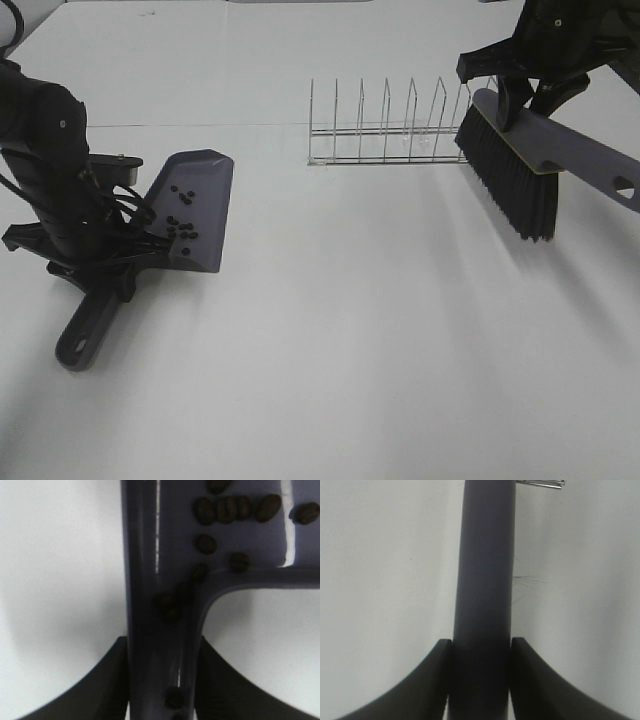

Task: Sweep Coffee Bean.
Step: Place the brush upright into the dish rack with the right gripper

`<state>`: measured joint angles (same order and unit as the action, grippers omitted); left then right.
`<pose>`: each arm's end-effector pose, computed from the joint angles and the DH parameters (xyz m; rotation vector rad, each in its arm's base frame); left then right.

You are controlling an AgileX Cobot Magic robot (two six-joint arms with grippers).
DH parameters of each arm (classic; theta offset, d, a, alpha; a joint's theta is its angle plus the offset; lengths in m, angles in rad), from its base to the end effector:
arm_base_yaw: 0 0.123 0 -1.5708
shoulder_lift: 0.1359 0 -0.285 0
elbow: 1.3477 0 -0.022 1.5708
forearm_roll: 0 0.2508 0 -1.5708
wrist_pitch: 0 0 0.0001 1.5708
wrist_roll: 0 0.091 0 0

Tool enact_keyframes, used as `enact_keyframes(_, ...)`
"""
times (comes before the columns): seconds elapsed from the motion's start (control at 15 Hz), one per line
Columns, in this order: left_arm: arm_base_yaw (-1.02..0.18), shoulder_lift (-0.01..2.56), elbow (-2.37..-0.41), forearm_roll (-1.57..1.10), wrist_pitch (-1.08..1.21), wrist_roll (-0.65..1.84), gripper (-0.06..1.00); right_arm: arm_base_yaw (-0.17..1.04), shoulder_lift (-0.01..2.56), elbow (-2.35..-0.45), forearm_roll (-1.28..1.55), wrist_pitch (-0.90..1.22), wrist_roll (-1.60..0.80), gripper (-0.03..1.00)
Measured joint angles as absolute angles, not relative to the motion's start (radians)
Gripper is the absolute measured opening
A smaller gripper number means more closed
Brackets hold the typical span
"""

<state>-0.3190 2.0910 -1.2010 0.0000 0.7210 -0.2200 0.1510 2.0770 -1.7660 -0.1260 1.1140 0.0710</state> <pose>0.3495 -0.1154 0.0928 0.1532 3.0924 -0.0194 0.4377 0.0562 0.2291 -0.1770 2.8887 -0.1347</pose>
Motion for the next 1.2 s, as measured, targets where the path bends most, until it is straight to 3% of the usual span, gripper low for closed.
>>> enact_keyframes(0.87, -0.319, 2.091, -1.201, 0.0, 0.721, -0.22, 0.32, 0.129, 2.169, -1.766, -0.216, 0.911, 0.15, 0.27)
enact_keyframes(1.2, -0.319, 2.091, -1.201, 0.0, 0.721, -0.22, 0.32, 0.096, 2.228, -1.859, -0.163, 0.885, 0.114, 0.27)
